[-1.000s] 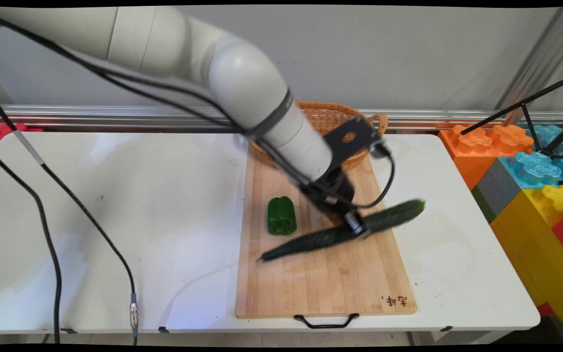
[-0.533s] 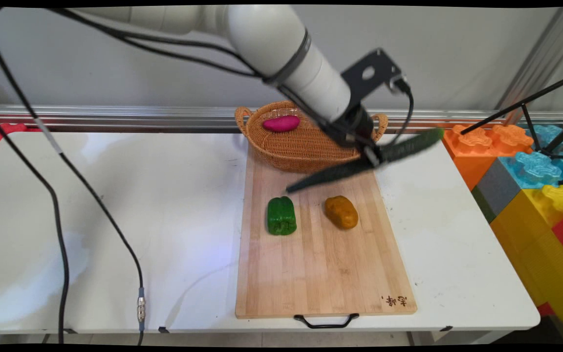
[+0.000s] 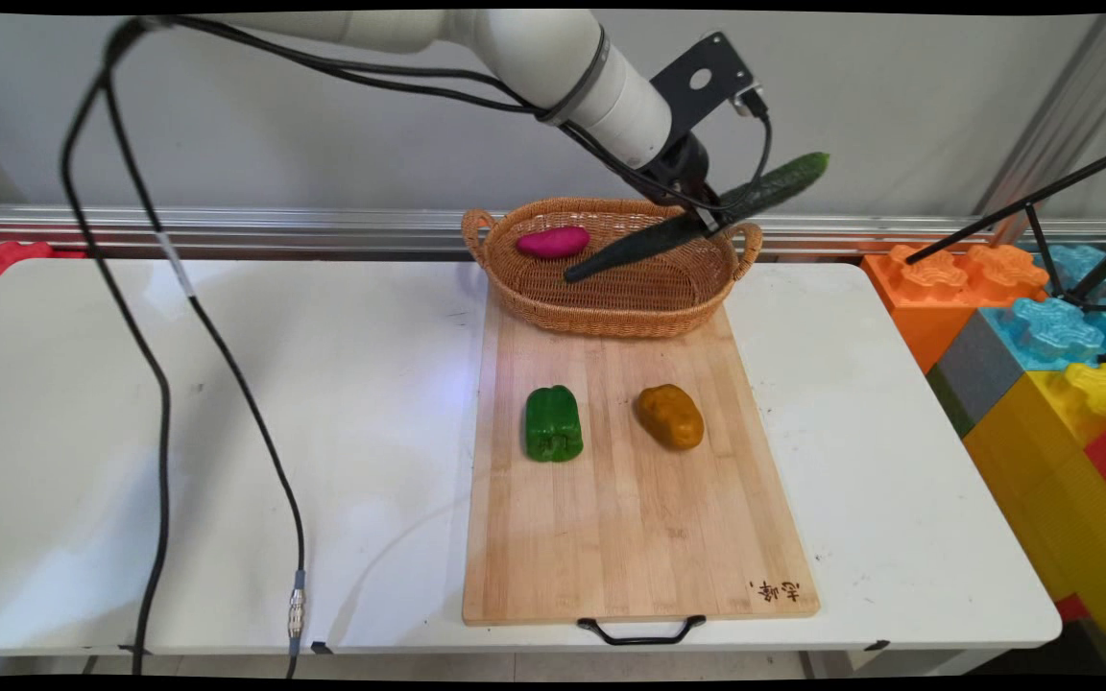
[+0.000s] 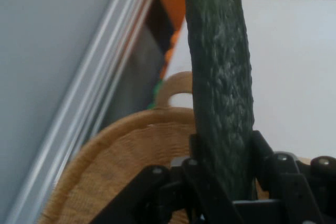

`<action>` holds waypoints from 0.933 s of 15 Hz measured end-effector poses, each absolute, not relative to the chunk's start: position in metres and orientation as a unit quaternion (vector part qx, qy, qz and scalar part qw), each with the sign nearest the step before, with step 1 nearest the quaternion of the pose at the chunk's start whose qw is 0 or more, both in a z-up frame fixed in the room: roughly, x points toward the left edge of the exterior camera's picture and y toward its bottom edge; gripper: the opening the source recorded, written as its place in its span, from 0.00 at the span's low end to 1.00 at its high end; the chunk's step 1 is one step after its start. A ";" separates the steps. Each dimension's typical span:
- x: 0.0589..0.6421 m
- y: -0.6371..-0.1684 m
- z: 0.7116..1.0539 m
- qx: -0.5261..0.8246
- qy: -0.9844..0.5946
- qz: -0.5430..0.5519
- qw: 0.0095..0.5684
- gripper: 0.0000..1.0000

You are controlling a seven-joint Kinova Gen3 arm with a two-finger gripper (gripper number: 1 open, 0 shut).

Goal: Place the picked object in the vegetable basket

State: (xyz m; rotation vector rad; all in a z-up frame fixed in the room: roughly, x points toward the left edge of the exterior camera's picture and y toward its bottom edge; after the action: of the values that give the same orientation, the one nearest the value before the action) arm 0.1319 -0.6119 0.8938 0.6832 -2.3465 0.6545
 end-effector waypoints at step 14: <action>0.187 -0.677 0.816 0.317 -0.869 0.270 0.266 0.00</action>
State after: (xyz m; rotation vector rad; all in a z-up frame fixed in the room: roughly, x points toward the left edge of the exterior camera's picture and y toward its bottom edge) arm 0.1866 -0.6770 0.8157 0.8567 -2.3471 0.7279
